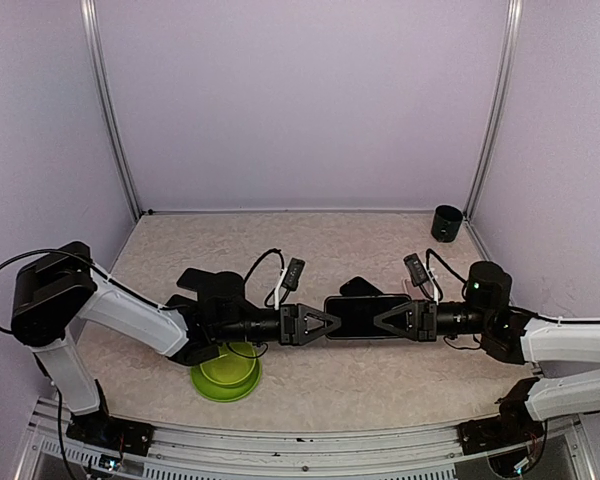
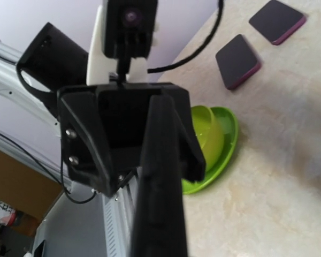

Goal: Put the phone into the phone case
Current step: Pass from the right arm to the left, then pass from the left arm to the right

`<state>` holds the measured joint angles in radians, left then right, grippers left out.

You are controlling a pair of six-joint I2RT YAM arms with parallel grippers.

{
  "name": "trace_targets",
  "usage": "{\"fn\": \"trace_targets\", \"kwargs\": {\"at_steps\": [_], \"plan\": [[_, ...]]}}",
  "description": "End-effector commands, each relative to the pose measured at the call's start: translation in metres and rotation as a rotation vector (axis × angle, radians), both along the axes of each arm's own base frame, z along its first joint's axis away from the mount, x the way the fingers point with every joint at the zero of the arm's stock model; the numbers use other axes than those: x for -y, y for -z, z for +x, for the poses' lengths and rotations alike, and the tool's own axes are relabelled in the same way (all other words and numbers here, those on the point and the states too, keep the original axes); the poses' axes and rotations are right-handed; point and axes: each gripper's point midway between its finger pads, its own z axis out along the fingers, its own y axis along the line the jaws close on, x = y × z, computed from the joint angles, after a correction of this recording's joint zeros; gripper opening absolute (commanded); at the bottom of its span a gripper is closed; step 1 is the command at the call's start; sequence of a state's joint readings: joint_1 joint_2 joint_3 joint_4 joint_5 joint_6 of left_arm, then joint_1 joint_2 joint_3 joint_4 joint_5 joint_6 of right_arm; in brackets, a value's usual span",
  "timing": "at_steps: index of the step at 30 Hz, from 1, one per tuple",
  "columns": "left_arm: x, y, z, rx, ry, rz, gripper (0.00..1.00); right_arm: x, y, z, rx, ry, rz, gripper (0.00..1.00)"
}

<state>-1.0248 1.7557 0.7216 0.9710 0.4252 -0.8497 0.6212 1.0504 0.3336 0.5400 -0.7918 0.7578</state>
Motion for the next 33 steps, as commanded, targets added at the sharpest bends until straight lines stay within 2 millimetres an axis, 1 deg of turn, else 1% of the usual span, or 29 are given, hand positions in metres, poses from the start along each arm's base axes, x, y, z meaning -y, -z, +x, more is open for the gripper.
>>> {"fn": "trace_targets", "kwargs": {"at_steps": [1,7,10,12,13,16,17,19,21,22,23,25,29,33], "plan": [[0.012,0.000,-0.009,0.020,0.058,-0.003,0.50,-0.002,-0.024,-0.003,0.085,-0.037,0.072,0.00],[0.014,0.003,-0.016,0.016,0.092,-0.001,0.29,0.000,-0.024,-0.002,0.120,-0.023,0.056,0.00],[0.014,0.005,-0.014,0.013,0.083,0.005,0.15,0.001,-0.024,-0.001,0.144,-0.016,0.042,0.00],[0.013,0.007,-0.011,0.005,0.068,0.007,0.04,0.000,-0.022,-0.002,0.156,-0.029,0.036,0.00],[0.013,0.007,-0.009,-0.001,0.061,0.005,0.00,0.000,-0.022,-0.003,0.162,-0.031,0.034,0.00],[0.012,0.009,-0.004,-0.028,0.050,-0.004,0.00,0.000,-0.018,-0.002,0.175,-0.029,0.013,0.00],[0.011,0.009,-0.003,-0.031,0.045,-0.007,0.00,0.001,-0.016,-0.001,0.179,-0.026,0.006,0.04],[0.009,0.011,-0.001,-0.033,0.036,-0.006,0.00,0.001,-0.014,0.000,0.183,-0.021,-0.010,0.19],[0.006,0.010,0.001,-0.029,0.022,-0.006,0.00,0.002,-0.013,0.001,0.182,-0.015,-0.024,0.36],[0.003,0.010,0.002,-0.028,0.012,-0.006,0.00,0.002,-0.012,0.002,0.179,-0.009,-0.031,0.42],[0.000,0.010,0.004,-0.028,0.005,-0.006,0.00,0.003,-0.013,0.002,0.180,-0.003,-0.035,0.48],[-0.006,0.010,0.008,-0.027,-0.017,-0.009,0.00,0.005,-0.016,0.001,0.187,0.001,-0.033,0.55],[-0.014,0.005,0.011,-0.018,-0.038,-0.017,0.00,0.006,-0.023,-0.004,0.196,-0.008,-0.014,0.56],[-0.016,0.004,0.010,-0.014,-0.034,-0.016,0.00,0.006,-0.031,-0.008,0.202,-0.024,0.014,0.50]]}}
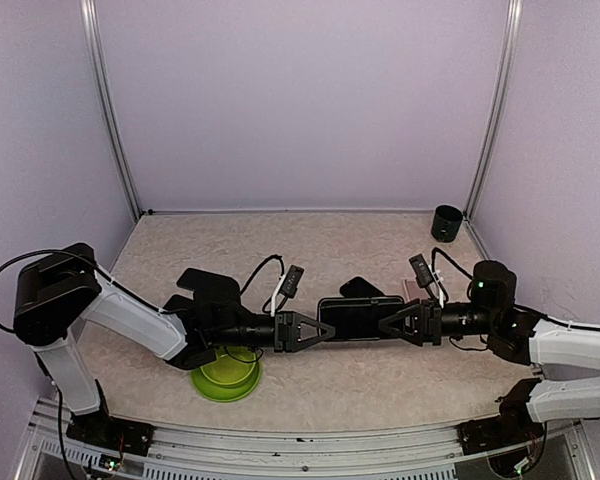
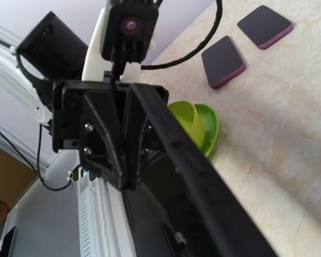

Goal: Put the phone into the phone case
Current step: Pass from the left arm to the right

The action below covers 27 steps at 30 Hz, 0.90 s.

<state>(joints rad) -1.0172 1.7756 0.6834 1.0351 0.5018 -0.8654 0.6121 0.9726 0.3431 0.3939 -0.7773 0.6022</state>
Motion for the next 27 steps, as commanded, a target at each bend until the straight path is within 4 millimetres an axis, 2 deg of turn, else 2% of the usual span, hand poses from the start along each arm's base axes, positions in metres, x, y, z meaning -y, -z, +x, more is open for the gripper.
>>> {"fn": "trace_targets", "kwargs": {"at_steps": [1,4,10,12,15,18,20,23,27], "plan": [[-0.011,-0.004,0.023,0.000,-0.101,-0.004,0.00,-0.002,-0.036,-0.005,0.097,-0.035,0.081,0.49],[-0.012,-0.003,0.022,0.001,-0.097,-0.002,0.00,-0.002,-0.041,-0.007,0.096,-0.043,0.103,0.40],[-0.013,-0.001,0.021,0.009,-0.102,0.012,0.00,-0.004,-0.043,-0.005,0.076,-0.044,0.109,0.09],[-0.014,-0.001,0.022,0.018,-0.106,0.019,0.04,-0.005,-0.043,-0.003,0.063,-0.039,0.103,0.00],[-0.016,0.002,0.023,0.035,-0.116,0.043,0.19,-0.007,-0.040,-0.001,0.034,-0.037,0.093,0.00],[-0.022,0.005,0.027,0.089,-0.147,0.093,0.50,-0.009,-0.037,0.001,0.002,-0.038,0.083,0.00],[-0.028,0.002,0.032,0.145,-0.184,0.133,0.66,-0.010,-0.035,0.003,-0.025,-0.038,0.076,0.00],[-0.038,-0.004,0.041,0.232,-0.247,0.203,0.76,-0.012,-0.029,0.005,-0.063,-0.041,0.059,0.00],[-0.053,-0.026,0.048,0.364,-0.319,0.245,0.90,-0.014,-0.022,0.007,-0.101,-0.041,0.040,0.00]]}}
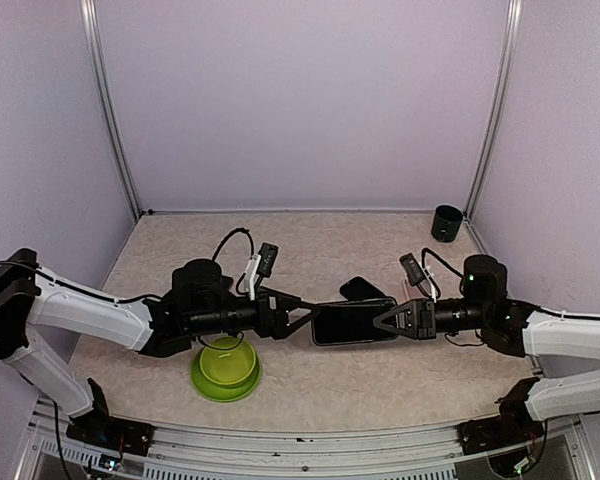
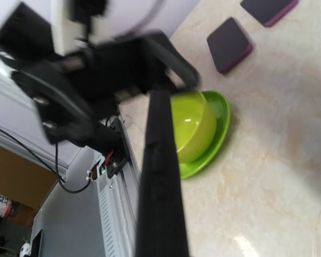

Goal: Put the phone into the phone case
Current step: Pass from the left arm to the right, then pass from the right arm to the left

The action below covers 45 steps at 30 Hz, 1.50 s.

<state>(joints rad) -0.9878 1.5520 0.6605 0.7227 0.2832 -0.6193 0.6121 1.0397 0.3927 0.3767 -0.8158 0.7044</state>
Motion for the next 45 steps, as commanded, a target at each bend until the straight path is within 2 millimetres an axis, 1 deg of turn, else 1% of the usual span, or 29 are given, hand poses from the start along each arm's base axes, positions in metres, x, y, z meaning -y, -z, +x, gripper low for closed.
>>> {"fn": "trace_targets", "kwargs": {"at_steps": [1,3,4,8,12,16,20,22,23,24,27,30,36,41,45], "plan": [[-0.021,-0.015,0.013,0.188,-0.108,0.116,0.92,-0.007,-0.021,0.004,0.024,-0.023,0.036,0.00],[-0.024,-0.022,0.011,0.261,-0.112,0.143,0.94,-0.009,-0.018,0.005,0.007,-0.031,0.031,0.00],[-0.024,-0.024,0.009,0.293,-0.111,0.158,0.98,-0.009,-0.018,0.005,0.001,-0.035,0.029,0.00],[-0.021,-0.033,-0.005,0.431,-0.082,0.216,0.99,-0.011,-0.017,0.005,-0.024,-0.046,0.028,0.00],[-0.011,-0.039,-0.019,0.560,-0.047,0.282,0.99,-0.013,-0.013,0.007,-0.061,-0.042,0.011,0.00],[0.005,-0.038,-0.031,0.645,0.008,0.343,0.99,-0.014,-0.009,0.009,-0.102,-0.040,0.003,0.00],[0.021,-0.031,-0.031,0.690,0.020,0.417,0.99,-0.016,-0.003,0.009,-0.129,-0.044,-0.006,0.00],[0.029,-0.022,-0.030,0.708,0.038,0.466,0.99,-0.017,-0.002,0.009,-0.133,-0.051,-0.007,0.00],[0.032,-0.020,-0.030,0.721,0.048,0.481,0.99,-0.018,-0.002,0.008,-0.132,-0.053,-0.008,0.00],[0.037,-0.013,-0.033,0.735,0.070,0.503,0.99,-0.018,-0.002,0.007,-0.132,-0.055,-0.010,0.00],[0.044,-0.005,-0.039,0.784,0.107,0.542,0.99,-0.019,-0.001,0.006,-0.129,-0.061,-0.013,0.00],[0.047,0.002,-0.038,0.808,0.132,0.579,0.99,-0.021,0.000,0.005,-0.132,-0.070,-0.016,0.00],[0.056,0.009,-0.032,0.825,0.137,0.630,0.99,-0.025,0.000,0.000,-0.125,-0.089,-0.015,0.00],[0.061,0.020,-0.033,0.836,0.171,0.657,0.99,-0.030,0.000,-0.004,-0.125,-0.109,-0.019,0.00],[0.064,0.024,-0.034,0.833,0.195,0.667,0.99,-0.032,0.000,-0.005,-0.122,-0.117,-0.019,0.00]]}}
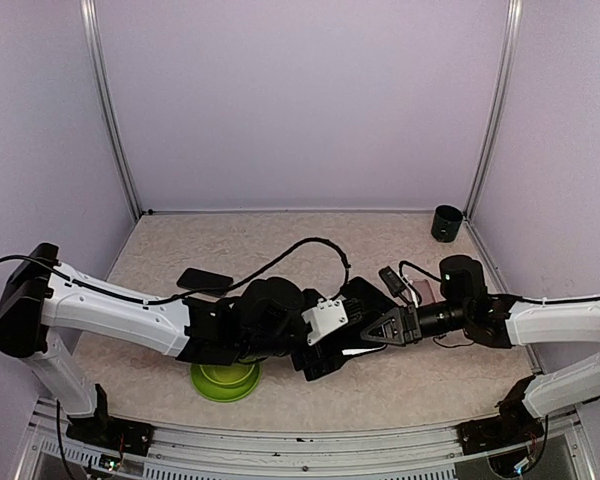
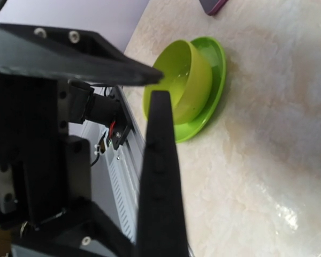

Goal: Put the phone into the phone case
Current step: Pass from the right arm to the left

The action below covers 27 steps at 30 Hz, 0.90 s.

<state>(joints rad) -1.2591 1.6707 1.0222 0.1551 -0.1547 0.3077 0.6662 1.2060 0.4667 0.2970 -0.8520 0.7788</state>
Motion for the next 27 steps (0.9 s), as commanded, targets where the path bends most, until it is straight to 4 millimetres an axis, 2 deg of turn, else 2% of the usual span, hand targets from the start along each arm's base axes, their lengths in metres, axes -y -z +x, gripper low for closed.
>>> {"fn": "trace_targets", "kwargs": {"at_steps": [1,7,12,17,24,27], "plan": [[0.007,0.001,-0.003,0.010,0.030,0.028,0.99,-0.011,-0.031,0.002,0.091,-0.043,0.077,0.00],[0.007,0.010,-0.002,0.007,0.033,0.069,0.99,-0.013,-0.033,0.000,0.096,-0.055,0.079,0.00],[0.007,0.014,0.000,0.003,0.021,0.087,0.93,-0.014,-0.033,-0.001,0.096,-0.061,0.076,0.00],[0.008,0.018,0.002,0.000,0.011,0.099,0.82,-0.015,-0.033,0.000,0.095,-0.065,0.072,0.00],[0.006,0.016,0.005,0.006,-0.001,0.096,0.57,-0.016,-0.029,0.001,0.094,-0.068,0.057,0.00],[0.004,0.014,0.009,0.015,-0.014,0.085,0.54,-0.016,-0.026,0.002,0.090,-0.065,0.051,0.02]]}}
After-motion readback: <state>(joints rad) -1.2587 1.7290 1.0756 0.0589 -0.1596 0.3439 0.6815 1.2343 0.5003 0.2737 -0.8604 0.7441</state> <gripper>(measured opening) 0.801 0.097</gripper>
